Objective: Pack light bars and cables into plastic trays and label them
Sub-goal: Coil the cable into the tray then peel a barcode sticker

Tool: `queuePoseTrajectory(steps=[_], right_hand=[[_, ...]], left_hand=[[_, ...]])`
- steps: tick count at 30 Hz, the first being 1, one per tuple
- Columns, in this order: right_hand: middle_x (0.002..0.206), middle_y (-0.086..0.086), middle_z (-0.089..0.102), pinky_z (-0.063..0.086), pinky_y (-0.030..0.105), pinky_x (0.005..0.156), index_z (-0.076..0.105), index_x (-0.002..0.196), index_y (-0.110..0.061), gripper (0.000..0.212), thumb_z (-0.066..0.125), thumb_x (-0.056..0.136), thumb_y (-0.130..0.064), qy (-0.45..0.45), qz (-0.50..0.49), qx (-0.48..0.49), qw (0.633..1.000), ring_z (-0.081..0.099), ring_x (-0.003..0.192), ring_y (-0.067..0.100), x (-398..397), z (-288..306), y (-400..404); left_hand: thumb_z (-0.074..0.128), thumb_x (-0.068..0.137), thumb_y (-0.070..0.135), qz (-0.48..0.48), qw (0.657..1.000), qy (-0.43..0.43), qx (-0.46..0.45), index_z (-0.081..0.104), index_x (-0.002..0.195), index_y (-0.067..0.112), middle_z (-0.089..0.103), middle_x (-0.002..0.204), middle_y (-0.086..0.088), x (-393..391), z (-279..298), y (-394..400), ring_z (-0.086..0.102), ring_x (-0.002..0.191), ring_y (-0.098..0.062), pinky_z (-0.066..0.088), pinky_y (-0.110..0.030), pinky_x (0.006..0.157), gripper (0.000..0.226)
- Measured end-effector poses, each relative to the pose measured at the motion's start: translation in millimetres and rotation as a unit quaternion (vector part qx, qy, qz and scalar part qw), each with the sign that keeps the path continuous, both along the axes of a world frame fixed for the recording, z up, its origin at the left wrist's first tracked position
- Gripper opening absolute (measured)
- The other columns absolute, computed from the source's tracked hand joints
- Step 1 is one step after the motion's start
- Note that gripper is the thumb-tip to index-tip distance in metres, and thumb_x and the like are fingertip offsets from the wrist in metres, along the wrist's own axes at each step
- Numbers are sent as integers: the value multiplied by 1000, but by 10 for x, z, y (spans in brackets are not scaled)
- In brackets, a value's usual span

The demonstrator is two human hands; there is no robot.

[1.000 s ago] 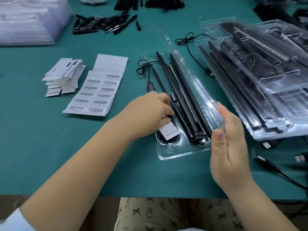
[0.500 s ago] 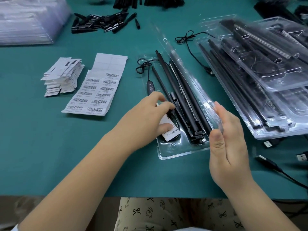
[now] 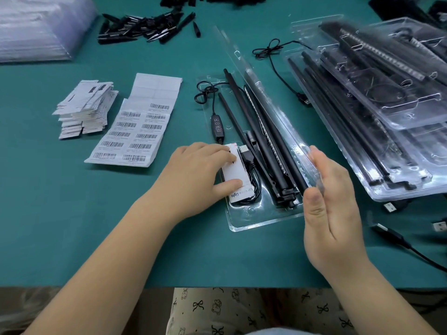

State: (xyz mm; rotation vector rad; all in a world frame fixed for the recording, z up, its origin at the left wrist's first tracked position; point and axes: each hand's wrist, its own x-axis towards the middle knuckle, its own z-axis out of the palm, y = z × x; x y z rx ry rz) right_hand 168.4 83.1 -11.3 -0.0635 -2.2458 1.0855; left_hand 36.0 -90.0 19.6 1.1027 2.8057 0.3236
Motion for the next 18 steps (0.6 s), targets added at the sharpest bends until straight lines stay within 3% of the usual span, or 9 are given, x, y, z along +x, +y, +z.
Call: queuePoseTrajectory(steps=[3,6,11,18], right_hand=[[134,-26,37,35,34,103,30,139,-22,51,24,99,-52,4,2,2,1000,42,125,11,-1,-8,5],[134,-29,37,34,31,104,30,139,-23,51,24,99,-52,5,4,0,1000,41,125,9,-4,-14,7],[135,-32,34,33,29,105,30,140,-23,51,24,99,-52,4,3,4,1000,40,126,9,-2,-10,7],[134,-29,36,36,37,103,29,140,-23,50,23,99,-51,7,2,10,1000,43,123,12,-1,-5,-1]], left_hand=[[30,79,68,3,1000,24,-8,51,127,31,47,136,17,26,4,39,38,123,-14,21,-30,101,64],[37,79,67,13,1000,9,12,48,129,32,46,134,15,51,-12,66,36,122,-14,20,-28,100,62],[49,83,60,3,999,-11,48,25,147,39,49,129,9,64,-12,67,34,118,-17,22,-26,99,72],[44,95,47,-36,998,42,11,41,143,31,47,137,-4,137,-45,107,40,124,-25,28,-30,102,50]])
